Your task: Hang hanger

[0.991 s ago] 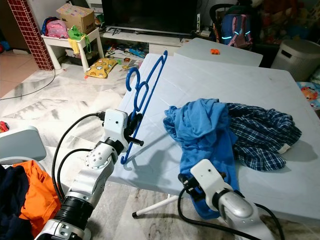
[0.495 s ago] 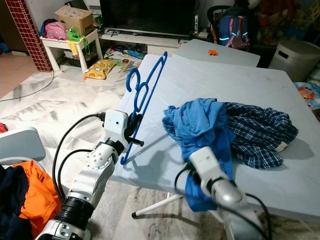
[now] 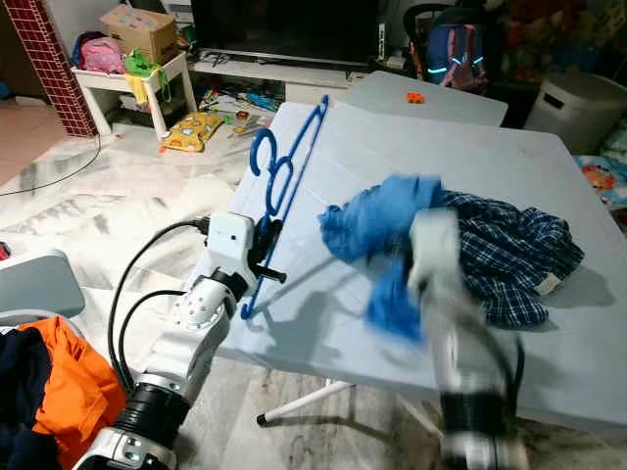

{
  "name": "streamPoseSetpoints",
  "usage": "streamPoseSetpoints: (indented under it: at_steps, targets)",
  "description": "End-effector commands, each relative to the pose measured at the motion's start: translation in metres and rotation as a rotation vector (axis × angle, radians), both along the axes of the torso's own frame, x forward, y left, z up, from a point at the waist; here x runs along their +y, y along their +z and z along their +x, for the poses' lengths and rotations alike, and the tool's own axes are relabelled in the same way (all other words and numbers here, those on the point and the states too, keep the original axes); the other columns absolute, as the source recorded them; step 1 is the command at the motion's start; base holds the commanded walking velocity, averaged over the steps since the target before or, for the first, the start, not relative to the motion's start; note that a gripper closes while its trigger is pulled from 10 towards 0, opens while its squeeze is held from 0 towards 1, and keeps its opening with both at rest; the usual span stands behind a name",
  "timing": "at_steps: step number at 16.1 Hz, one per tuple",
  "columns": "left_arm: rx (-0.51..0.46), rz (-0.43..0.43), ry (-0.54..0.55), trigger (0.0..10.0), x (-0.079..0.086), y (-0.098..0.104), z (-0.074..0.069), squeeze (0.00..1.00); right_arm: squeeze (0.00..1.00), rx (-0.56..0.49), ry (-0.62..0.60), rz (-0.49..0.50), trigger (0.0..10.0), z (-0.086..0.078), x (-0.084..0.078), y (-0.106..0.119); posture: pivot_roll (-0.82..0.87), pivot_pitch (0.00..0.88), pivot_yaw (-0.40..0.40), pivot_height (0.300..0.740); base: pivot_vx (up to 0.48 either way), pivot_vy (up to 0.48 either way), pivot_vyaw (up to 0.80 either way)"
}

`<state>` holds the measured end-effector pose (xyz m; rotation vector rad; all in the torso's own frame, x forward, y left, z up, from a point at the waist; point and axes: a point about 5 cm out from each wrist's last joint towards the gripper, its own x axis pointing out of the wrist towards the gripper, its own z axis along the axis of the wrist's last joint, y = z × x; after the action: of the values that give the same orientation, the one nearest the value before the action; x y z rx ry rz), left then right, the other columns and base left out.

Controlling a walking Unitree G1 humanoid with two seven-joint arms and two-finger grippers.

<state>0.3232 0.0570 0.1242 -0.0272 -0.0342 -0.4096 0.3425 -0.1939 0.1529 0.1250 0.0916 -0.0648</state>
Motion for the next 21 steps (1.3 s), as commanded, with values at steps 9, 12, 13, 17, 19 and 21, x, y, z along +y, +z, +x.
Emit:
streamPoseSetpoints:
  at_steps: [9, 12, 13, 17, 19, 21]
  targets:
    - [0.026, -0.006, 0.003, 10.0, -0.008, -0.008, 0.002, 0.00, 0.00, -0.396, -0.232, -0.079, 0.0, 0.027, -0.035, 0.084, 0.05, 0.000, -0.093, 0.740, 0.000, 0.000, 0.00]
    - [0.026, -0.011, 0.000, 10.0, -0.010, -0.008, 0.003, 0.00, 0.81, -0.187, -0.140, -0.138, 10.0, 0.013, -0.026, 0.020, 0.04, 0.000, -0.088, 0.740, 0.000, 0.000, 0.00]
    - [0.024, -0.011, 0.001, 10.0, -0.009, -0.008, 0.004, 0.00, 1.00, -0.183, -0.136, -0.132, 10.0, 0.007, -0.030, 0.015, 0.04, 0.000, -0.088, 0.740, 0.000, 0.000, 0.00]
    - [0.010, -0.012, -0.008, 10.0, -0.007, -0.007, 0.003, 0.00, 1.00, -0.185, -0.123, -0.137, 10.0, -0.026, -0.051, 0.006, 0.03, 0.000, -0.084, 0.740, 0.000, 0.000, 0.00]
    - [0.013, -0.005, -0.027, 10.0, -0.006, -0.010, -0.001, 0.00, 1.00, -0.199, -0.079, -0.163, 10.0, -0.041, -0.048, 0.004, 0.03, 0.000, -0.082, 0.740, 0.000, 0.000, 0.00]
    - [0.049, 0.010, -0.029, 10.0, -0.002, -0.012, -0.003, 0.00, 1.00, -0.191, -0.065, -0.208, 10.0, -0.061, -0.045, -0.001, 0.02, 0.000, -0.078, 0.740, 0.000, 0.000, 0.00]
